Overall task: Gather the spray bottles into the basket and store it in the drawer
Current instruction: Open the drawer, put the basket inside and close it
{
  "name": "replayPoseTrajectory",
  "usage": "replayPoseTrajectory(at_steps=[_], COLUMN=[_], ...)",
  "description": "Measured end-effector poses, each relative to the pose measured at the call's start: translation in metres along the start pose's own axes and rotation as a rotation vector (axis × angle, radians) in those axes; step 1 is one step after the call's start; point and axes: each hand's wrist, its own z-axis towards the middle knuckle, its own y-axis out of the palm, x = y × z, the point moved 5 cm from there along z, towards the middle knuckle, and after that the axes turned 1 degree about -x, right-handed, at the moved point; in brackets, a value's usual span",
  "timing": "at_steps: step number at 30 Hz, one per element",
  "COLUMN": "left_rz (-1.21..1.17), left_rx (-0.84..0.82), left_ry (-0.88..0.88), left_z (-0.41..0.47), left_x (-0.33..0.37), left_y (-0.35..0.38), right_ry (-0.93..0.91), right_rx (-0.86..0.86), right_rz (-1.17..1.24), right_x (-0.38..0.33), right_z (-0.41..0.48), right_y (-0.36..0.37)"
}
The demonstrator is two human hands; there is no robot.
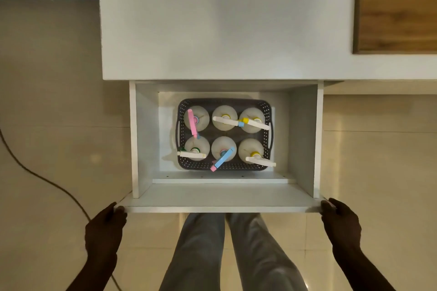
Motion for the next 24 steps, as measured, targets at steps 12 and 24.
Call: replayPoseTrajectory(at_steps=[12, 24], left_rz=[-0.443, -0.535], left_rx=[0.016, 0.020], left_ry=[-0.095, -0.037], left_z=[0.008, 0.031], left_x=[0.016, 0.098], left_y=[0.016, 0.042], right_ry=[0.252, 0.169], right_rx=[0.088, 0.059], right_rz=[0.471, 0.655], right_x=[-0.020, -0.107], right_z=[0.015, 0.038], right_y=[-0.002, -0.013])
